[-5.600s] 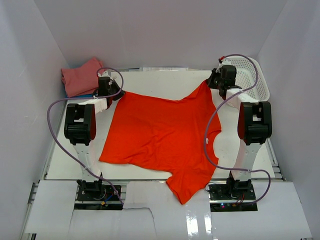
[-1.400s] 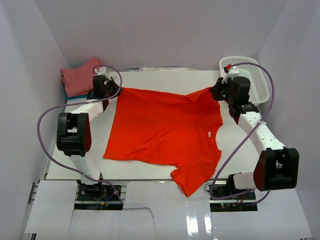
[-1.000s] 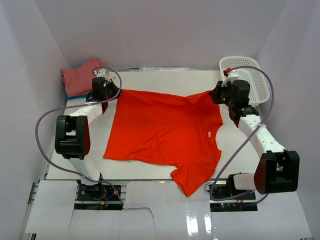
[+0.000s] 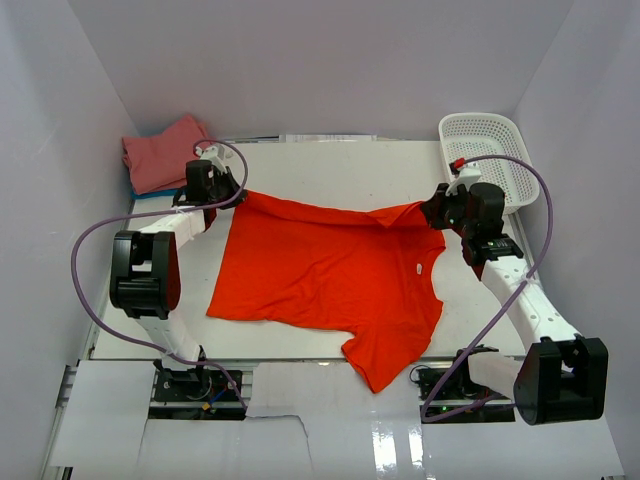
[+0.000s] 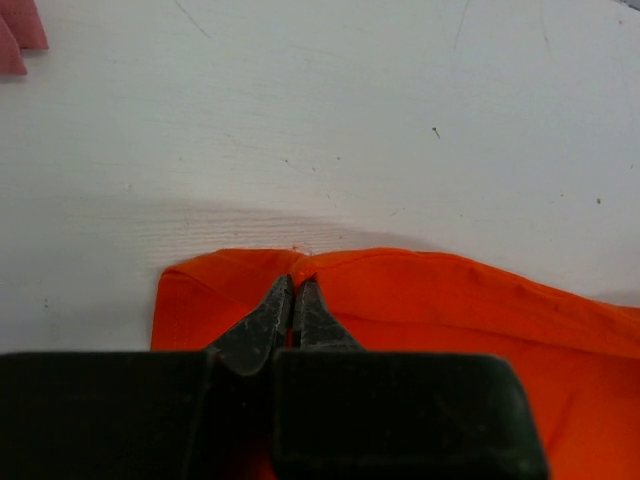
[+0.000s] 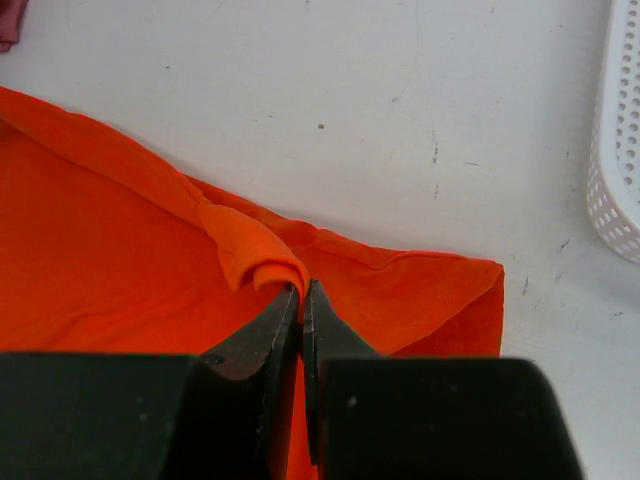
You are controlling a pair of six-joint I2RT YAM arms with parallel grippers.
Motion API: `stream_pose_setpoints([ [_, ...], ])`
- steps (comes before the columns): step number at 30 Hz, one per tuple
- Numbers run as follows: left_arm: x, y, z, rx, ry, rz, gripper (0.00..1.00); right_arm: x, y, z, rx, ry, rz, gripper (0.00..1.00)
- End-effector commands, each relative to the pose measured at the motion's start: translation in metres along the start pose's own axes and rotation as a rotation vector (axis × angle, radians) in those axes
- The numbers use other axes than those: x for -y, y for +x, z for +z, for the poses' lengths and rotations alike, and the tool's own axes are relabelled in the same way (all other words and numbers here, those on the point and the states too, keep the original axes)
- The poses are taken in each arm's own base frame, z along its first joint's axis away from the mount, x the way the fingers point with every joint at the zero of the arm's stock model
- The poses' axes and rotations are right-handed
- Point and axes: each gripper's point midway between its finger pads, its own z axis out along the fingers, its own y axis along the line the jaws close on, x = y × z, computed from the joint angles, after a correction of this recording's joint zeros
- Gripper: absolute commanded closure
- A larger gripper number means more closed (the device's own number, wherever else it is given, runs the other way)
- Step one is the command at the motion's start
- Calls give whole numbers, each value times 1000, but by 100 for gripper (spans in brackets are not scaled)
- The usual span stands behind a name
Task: Fold and stack the t-shirts
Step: Fold the flattened tshirt in 1/3 of the way
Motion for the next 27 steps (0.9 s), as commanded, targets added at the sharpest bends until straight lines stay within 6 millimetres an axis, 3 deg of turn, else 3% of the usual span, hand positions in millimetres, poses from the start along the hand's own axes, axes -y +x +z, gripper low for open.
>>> stream_pose_setpoints([
  [1,12,-24,-19,68,33,83,100,-6,-10,-4,39,-24,-11,92],
  [27,-1,-3,-34,-11,-23,138,100,-6,18,-8,-16,-24,11,92],
])
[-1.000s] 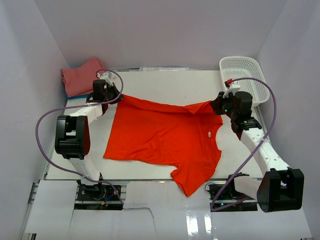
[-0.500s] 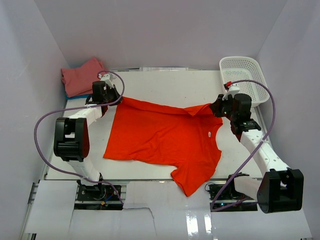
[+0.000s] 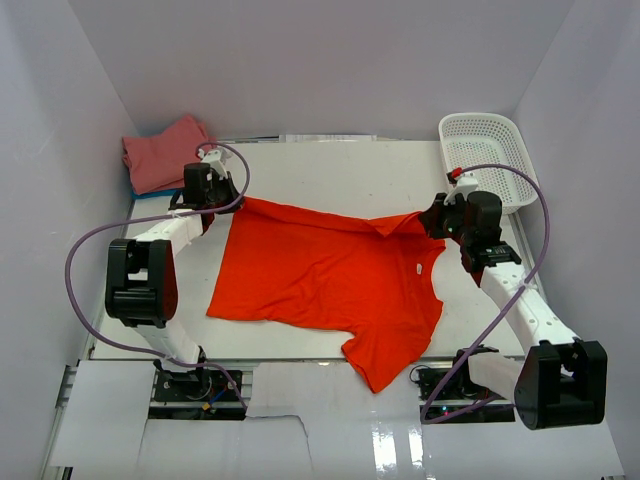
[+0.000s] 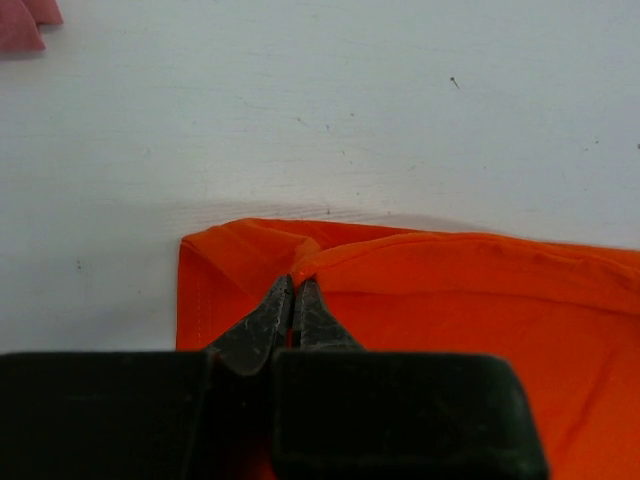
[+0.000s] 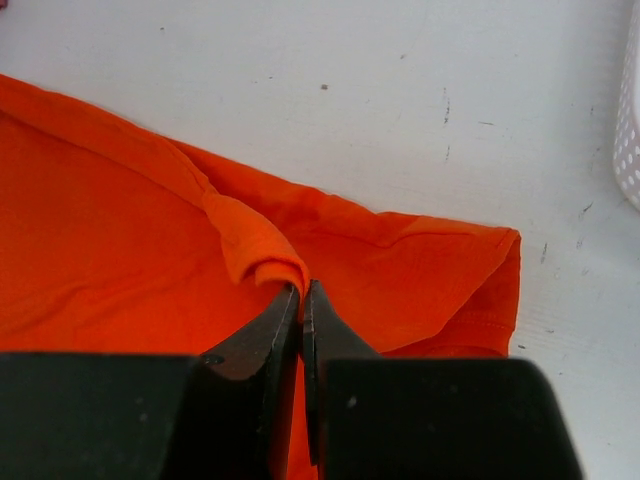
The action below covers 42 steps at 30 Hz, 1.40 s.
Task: Fold and stack the t-shirts
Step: Fold the flattened tshirt in 1/3 of the way
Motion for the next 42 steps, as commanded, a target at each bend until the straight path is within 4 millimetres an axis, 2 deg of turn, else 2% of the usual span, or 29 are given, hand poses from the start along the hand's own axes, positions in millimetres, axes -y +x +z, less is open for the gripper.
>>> stream_pose_setpoints([
  [1,2,-15,-17,37,-12,31,100,-6,-9,-5,33,-17,-7,92],
  [12,2,-16,-39,67,-37,45,100,-10,-3,-12,30,-26,-4,92],
  [14,0,-5,-41,24,-48,35,100,-10,-1,-12,25,-27,-4,92],
  [19,0,6,-39,-20,-39,27,100,-9,10,-14,0,-26,4,92],
  [31,-17,66,-20,-231,-65,-6,100,-8,47,-8,-103,-32,45,92],
  [37,-22,77,-20,-273,-86,-3,100,-4,61,-5,-141,-16,75,92],
  [38,-22,76,-20,-271,-87,-1,100,-3,71,-7,-175,-7,87,92],
  [42,-25,73,-23,-260,-107,7,100,2,82,-8,-209,20,102,92],
])
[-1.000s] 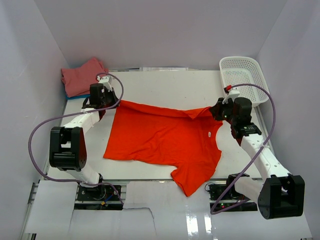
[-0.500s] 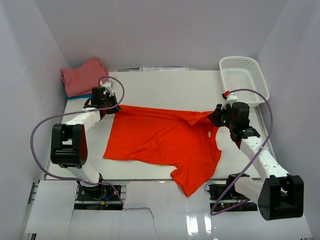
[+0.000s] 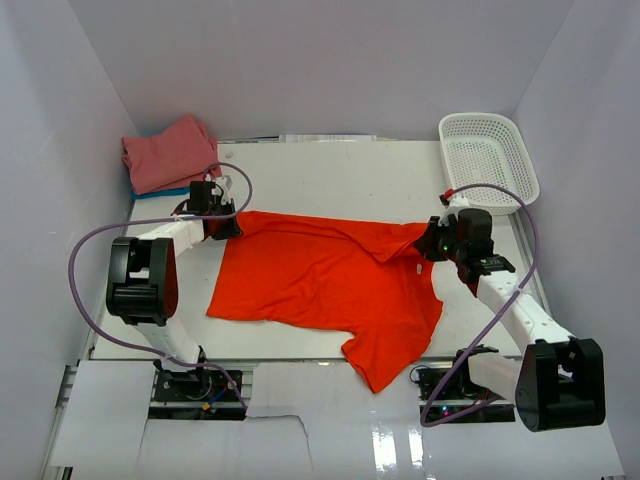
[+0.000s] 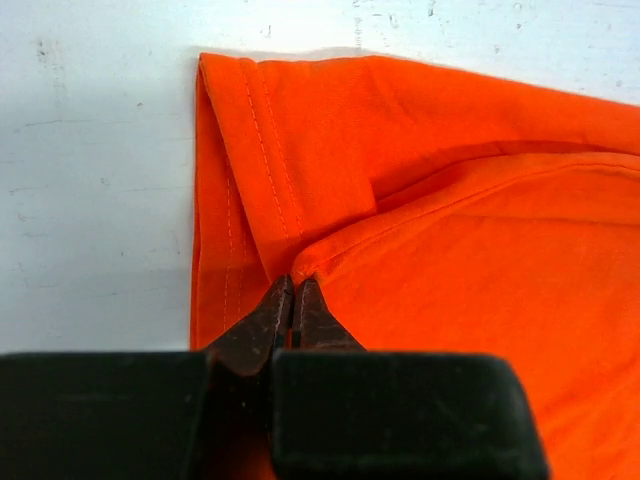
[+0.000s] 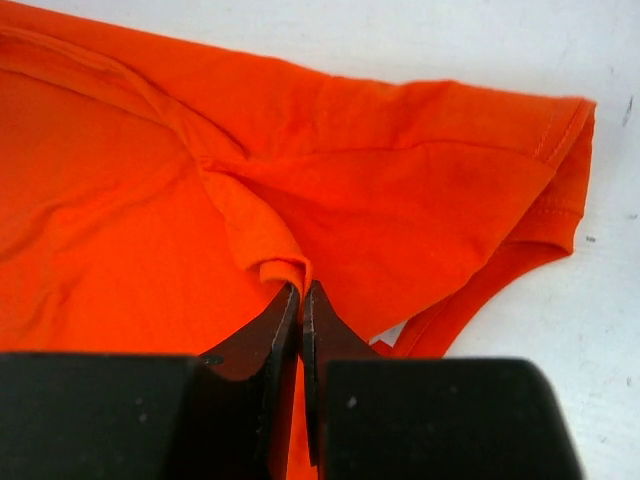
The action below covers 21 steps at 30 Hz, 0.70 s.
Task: Fold and stack the t-shirts
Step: Fold the flattened tshirt in 1/3 of the way
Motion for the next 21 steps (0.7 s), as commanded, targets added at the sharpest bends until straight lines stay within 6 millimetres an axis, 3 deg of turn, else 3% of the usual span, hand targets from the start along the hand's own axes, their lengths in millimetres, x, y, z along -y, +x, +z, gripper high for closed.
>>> stream_pose_setpoints([
  [1,-3,-14,-9,37,-26,23,100,5,14,1,-45,30,24,92],
  [10,-14,-20,-14,70,-97,26,100,19,38,-1,-108,103,58,92],
  [15,-18,-33,-25,126,-134,29,100,23,42,-3,-113,131,70,92],
  [21,-22,-35,-25,130,-157,28,100,34,51,-8,-138,193,75,92],
])
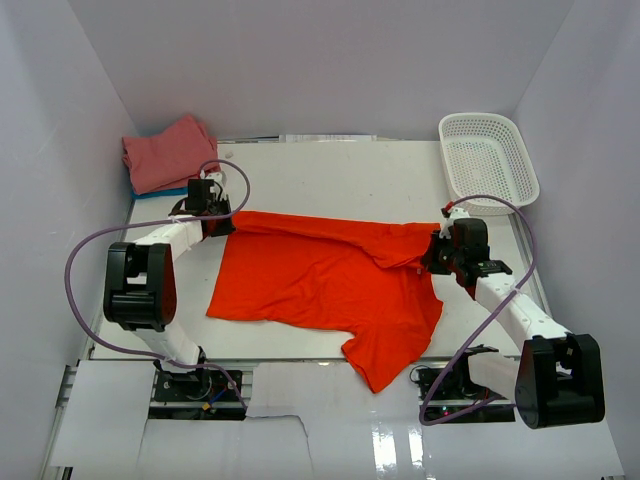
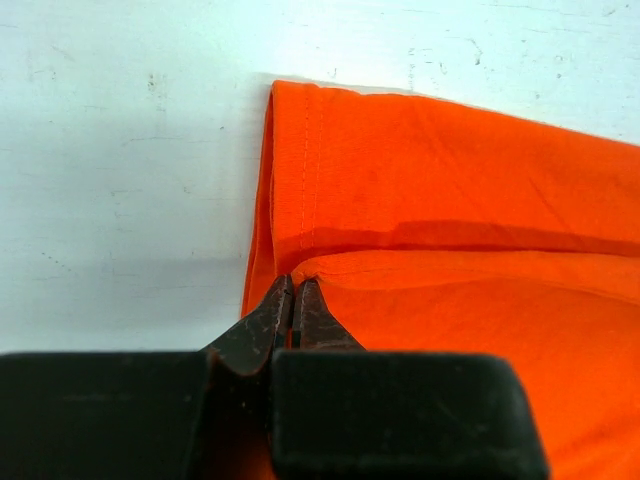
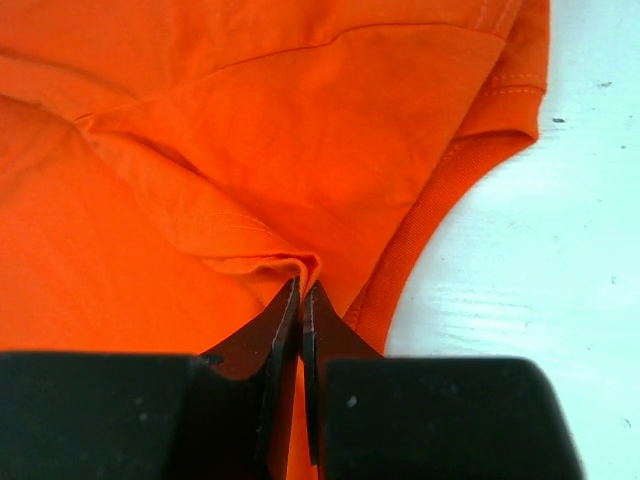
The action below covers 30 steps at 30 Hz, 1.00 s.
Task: Fold and stack the t-shirts
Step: Fold the flattened tshirt in 1/3 of the way
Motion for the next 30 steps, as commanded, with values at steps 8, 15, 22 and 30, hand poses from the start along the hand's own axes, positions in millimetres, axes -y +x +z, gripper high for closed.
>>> stream_pose_setpoints([
  [8,-7,-15,-7,50,-40,7,100,20,11,-5,-15,105,20,92],
  [15,-6,-9,-3,33,-34,8,100,22,21,-4,-50,104,23,92],
  [22,-3,8,3,-35,-8,-4,100,17,28,2,-92,73,28,92],
  [30,-6,16,8,-93,-28,-17,98,17,26,3,-120,79,36,69],
])
